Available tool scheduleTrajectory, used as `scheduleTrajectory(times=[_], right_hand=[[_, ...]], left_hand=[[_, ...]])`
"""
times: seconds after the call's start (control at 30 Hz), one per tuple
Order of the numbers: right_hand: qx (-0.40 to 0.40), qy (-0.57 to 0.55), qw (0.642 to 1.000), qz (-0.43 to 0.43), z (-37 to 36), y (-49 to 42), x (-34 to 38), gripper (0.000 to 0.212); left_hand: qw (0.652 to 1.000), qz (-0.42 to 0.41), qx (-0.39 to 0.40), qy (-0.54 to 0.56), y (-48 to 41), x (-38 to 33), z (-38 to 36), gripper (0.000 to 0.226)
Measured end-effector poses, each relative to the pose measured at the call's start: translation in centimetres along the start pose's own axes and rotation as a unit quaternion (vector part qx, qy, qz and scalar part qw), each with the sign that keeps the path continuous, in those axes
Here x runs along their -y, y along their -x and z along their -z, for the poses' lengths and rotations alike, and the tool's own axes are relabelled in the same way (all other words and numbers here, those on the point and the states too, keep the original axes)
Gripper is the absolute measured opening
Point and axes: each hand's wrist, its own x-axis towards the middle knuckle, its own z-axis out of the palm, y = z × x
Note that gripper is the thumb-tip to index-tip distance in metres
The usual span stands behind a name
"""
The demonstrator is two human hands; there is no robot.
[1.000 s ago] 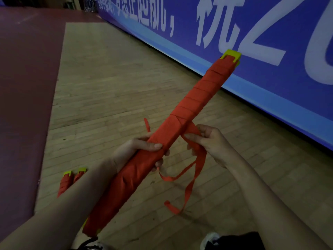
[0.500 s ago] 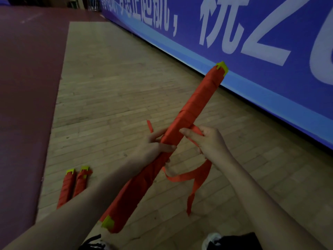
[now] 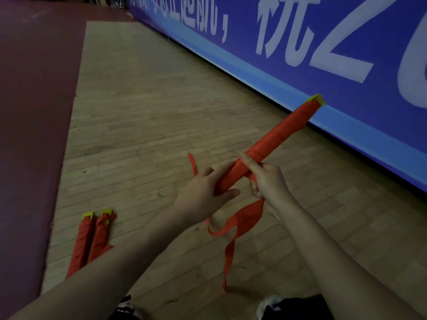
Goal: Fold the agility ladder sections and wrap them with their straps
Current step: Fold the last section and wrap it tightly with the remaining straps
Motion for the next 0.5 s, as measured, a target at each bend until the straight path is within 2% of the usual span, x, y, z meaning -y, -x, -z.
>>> scheduleTrajectory(times=[0.07, 0.17, 0.37, 0.43, 0.5], right_hand=[[0.010, -0.014, 1.000, -0.004, 0.0, -0.1, 0.0, 0.039], [0.037, -0.048, 0.998, 0.008, 0.3, -0.2, 0.2, 0.040], [0.088, -0.125, 0.986, 0.071, 0.5, 0.1, 0.8, 0.035], [0.103, -0.136, 0.982, 0.078, 0.4, 0.2, 0.8, 0.031], [0.121, -0.137, 0.980, 0.081, 0.4, 0.3, 0.8, 0.029]], left_hand=[[0.985, 0.031, 0.008, 0.172, -0.4, 0.1, 0.4, 0.056], [0.925, 0.120, 0.043, 0.357, -0.6, 0.1, 1.7, 0.046], [0.808, 0.164, 0.256, 0.505, 0.2, 1.2, 3.2, 0.046], [0.770, 0.148, 0.293, 0.548, 0.2, 1.7, 3.0, 0.047], [0.736, 0.126, 0.298, 0.595, 0.4, 1.9, 3.0, 0.054]])
